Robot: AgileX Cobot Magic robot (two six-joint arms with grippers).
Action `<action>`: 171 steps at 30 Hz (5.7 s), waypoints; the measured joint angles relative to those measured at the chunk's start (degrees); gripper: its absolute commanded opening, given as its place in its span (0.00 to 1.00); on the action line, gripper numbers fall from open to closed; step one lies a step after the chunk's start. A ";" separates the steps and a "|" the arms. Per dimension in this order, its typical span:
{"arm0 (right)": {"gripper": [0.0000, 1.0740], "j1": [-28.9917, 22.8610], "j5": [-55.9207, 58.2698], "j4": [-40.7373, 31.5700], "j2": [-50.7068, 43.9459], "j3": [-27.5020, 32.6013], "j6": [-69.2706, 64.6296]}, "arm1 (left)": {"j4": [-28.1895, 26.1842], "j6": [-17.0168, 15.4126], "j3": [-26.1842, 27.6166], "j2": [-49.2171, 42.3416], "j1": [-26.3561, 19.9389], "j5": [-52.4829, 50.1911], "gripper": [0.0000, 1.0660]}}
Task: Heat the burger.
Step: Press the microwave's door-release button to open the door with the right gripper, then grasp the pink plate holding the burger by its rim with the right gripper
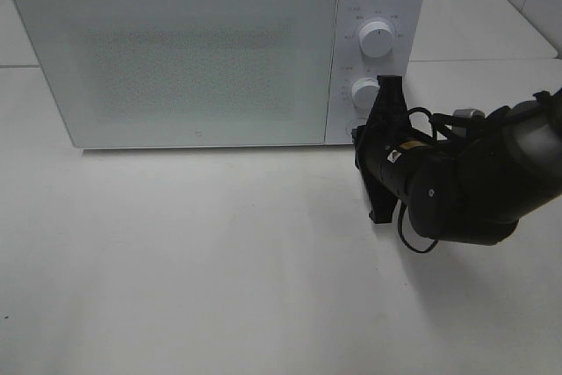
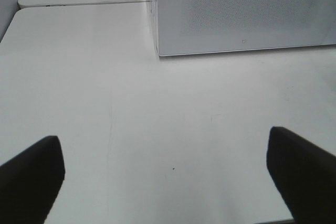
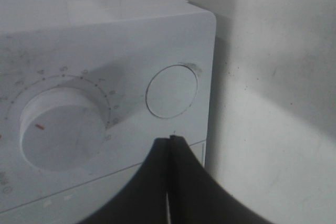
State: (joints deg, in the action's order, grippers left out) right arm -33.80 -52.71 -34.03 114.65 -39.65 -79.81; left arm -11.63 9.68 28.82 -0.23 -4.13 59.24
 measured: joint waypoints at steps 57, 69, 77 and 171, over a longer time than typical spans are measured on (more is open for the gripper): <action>0.00 4.35 2.58 -0.34 8.08 -9.97 1.20 | 0.00 0.00 0.00 0.00 0.00 0.00 0.94; 0.00 3.72 0.69 -3.61 9.51 -12.09 3.72 | 0.00 0.00 0.00 0.00 0.00 0.00 0.94; 0.00 3.21 1.26 -5.33 10.60 -13.52 5.33 | 0.00 0.00 0.00 0.00 0.00 0.00 0.94; 0.02 3.09 88.87 24.12 -29.62 -10.60 67.67 | 0.00 0.00 0.00 0.00 0.00 0.00 0.94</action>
State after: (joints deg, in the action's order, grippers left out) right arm -30.71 36.15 -9.91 85.03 -50.25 -12.15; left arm -11.63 9.68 28.82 -0.23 -4.13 59.24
